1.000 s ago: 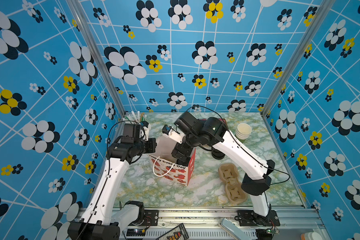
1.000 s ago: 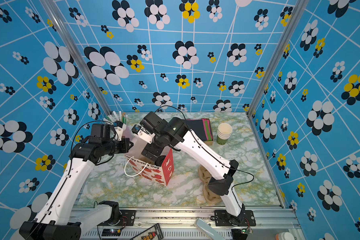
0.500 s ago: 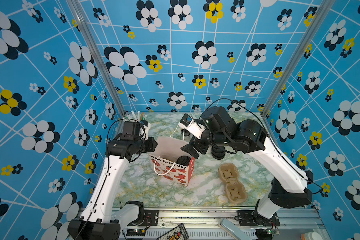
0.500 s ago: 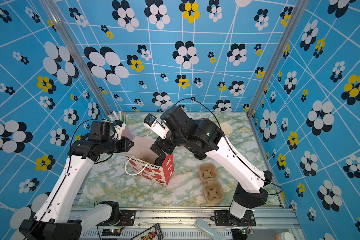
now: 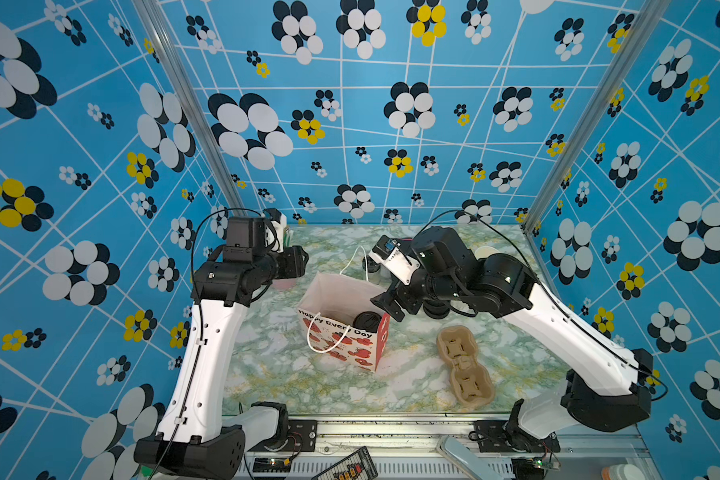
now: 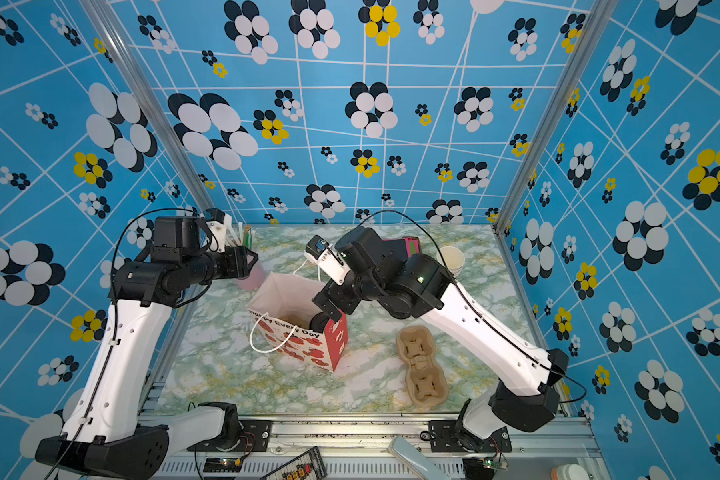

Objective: Pack the takeout coffee
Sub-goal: 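Release the bag edge and raise the left gripper away while the right gripper withdraws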

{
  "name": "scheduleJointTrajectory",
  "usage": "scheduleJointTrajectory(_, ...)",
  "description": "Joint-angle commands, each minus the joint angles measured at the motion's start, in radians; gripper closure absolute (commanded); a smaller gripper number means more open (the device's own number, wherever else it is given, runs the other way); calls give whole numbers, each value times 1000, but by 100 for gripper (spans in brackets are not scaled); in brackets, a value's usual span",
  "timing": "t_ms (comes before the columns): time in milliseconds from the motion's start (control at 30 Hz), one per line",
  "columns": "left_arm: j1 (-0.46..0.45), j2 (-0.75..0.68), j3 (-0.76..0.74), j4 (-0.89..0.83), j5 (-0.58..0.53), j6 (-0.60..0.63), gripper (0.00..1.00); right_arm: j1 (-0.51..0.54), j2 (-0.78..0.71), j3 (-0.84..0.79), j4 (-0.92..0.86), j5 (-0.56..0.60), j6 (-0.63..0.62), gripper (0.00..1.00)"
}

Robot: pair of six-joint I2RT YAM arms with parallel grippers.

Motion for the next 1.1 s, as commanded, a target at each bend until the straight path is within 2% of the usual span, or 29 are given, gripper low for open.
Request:
scheduleJointTrajectory(0, 39, 49, 60, 21, -36, 22, 39, -12, -85, -88, 122, 11, 44, 1)
scheduleJointTrajectory(300, 152, 182, 40, 327, -121, -16, 38, -30, -215, -269, 268, 17, 92, 1)
scheduleJointTrajectory(433, 201, 271, 62, 395, -112, -37, 37, -35, -246, -336, 284, 26, 101, 1)
scheduleJointTrajectory(667, 238, 452, 148, 424, -81, -62, 37, -51, -305, -413, 305, 37, 104, 1)
scheduleJointTrajectory(867, 242, 601, 247, 420, -99, -74, 37, -71, -345, -470, 328, 39, 106, 1)
scheduleJointTrajectory(1067, 252, 722, 342, 388, -129, -98, 43, -98, -366, -506, 335, 37, 109, 1)
